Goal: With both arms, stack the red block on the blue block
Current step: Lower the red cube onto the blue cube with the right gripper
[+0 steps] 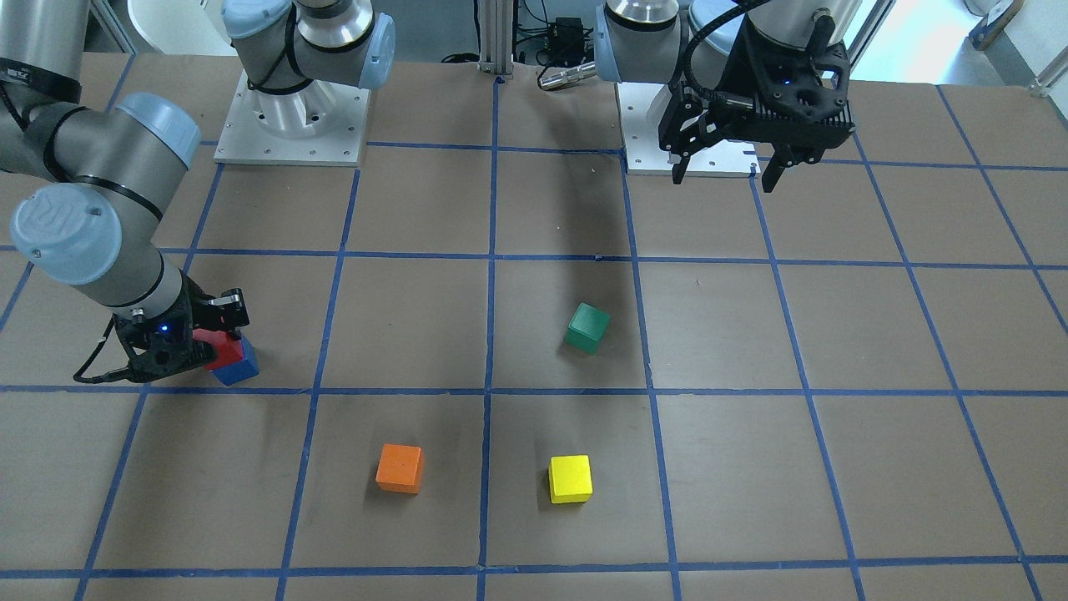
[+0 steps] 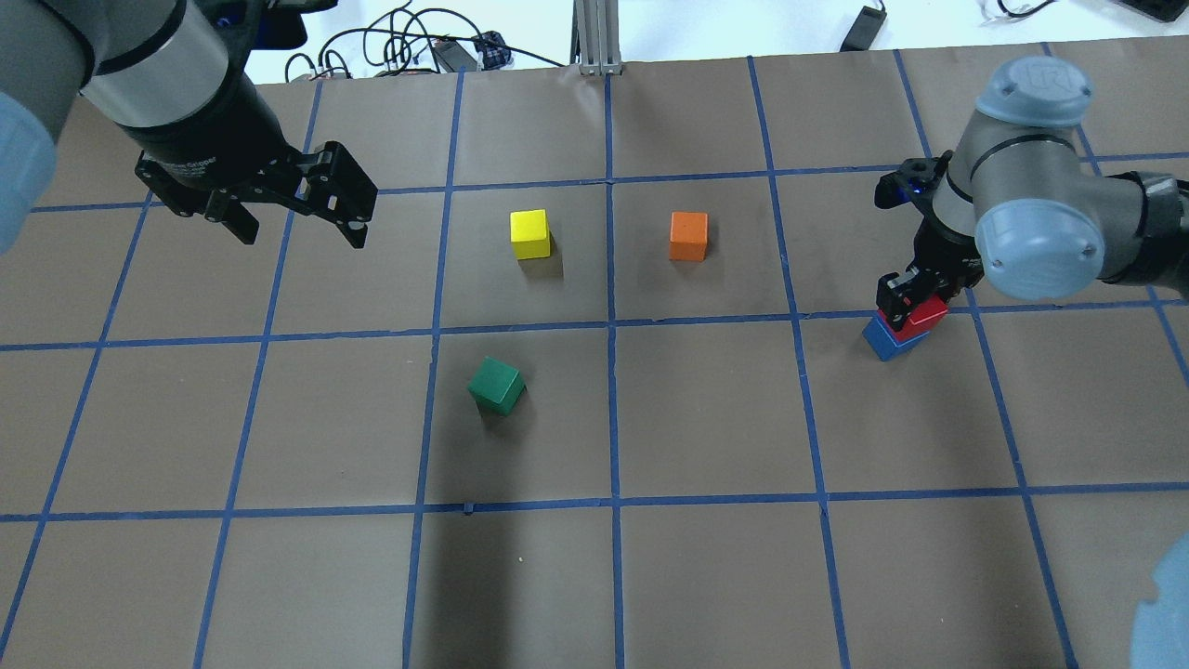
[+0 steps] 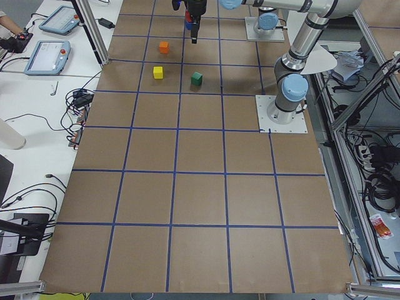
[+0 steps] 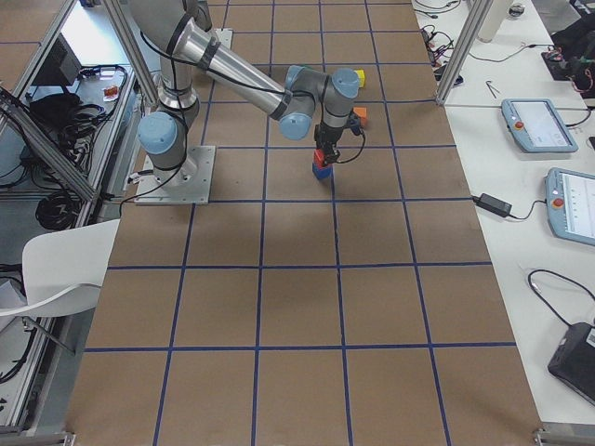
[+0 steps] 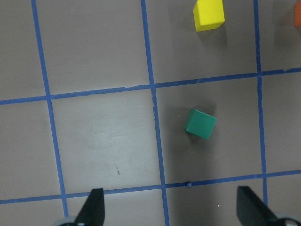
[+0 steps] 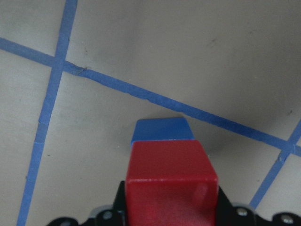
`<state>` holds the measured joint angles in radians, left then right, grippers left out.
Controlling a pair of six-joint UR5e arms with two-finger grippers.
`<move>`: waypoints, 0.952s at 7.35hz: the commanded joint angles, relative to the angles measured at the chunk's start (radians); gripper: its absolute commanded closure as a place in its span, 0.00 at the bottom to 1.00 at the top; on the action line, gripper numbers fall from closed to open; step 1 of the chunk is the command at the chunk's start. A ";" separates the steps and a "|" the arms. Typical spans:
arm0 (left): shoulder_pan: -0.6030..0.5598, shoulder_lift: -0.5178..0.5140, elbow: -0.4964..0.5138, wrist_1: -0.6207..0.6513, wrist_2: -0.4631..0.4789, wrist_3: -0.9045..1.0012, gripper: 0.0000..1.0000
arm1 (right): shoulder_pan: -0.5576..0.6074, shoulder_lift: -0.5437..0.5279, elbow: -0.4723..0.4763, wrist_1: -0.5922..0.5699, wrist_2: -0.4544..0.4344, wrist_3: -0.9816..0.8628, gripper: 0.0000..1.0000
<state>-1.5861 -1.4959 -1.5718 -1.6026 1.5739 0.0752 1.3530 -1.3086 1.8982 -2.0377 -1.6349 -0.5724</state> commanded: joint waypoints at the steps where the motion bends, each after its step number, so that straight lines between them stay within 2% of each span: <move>1: 0.000 0.000 -0.001 0.000 0.000 0.000 0.00 | 0.000 0.005 0.001 -0.012 0.001 0.002 0.48; 2: 0.000 0.000 -0.001 0.000 0.000 0.000 0.00 | 0.000 0.005 0.001 -0.012 0.001 0.002 0.30; 3: -0.002 -0.001 -0.001 0.001 0.000 0.000 0.00 | 0.000 0.005 0.001 -0.012 0.001 0.002 0.23; 5: -0.002 -0.001 -0.001 0.001 0.000 0.000 0.00 | 0.000 0.002 -0.007 -0.009 0.001 0.003 0.23; 6: -0.002 -0.001 -0.001 0.001 0.000 0.000 0.00 | 0.000 -0.012 -0.022 0.002 0.000 0.006 0.17; 7: -0.002 -0.001 -0.001 0.000 0.000 0.000 0.00 | 0.002 -0.040 -0.043 0.013 -0.005 0.008 0.05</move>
<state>-1.5876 -1.4971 -1.5723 -1.6020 1.5739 0.0751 1.3532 -1.3216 1.8777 -2.0372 -1.6357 -0.5670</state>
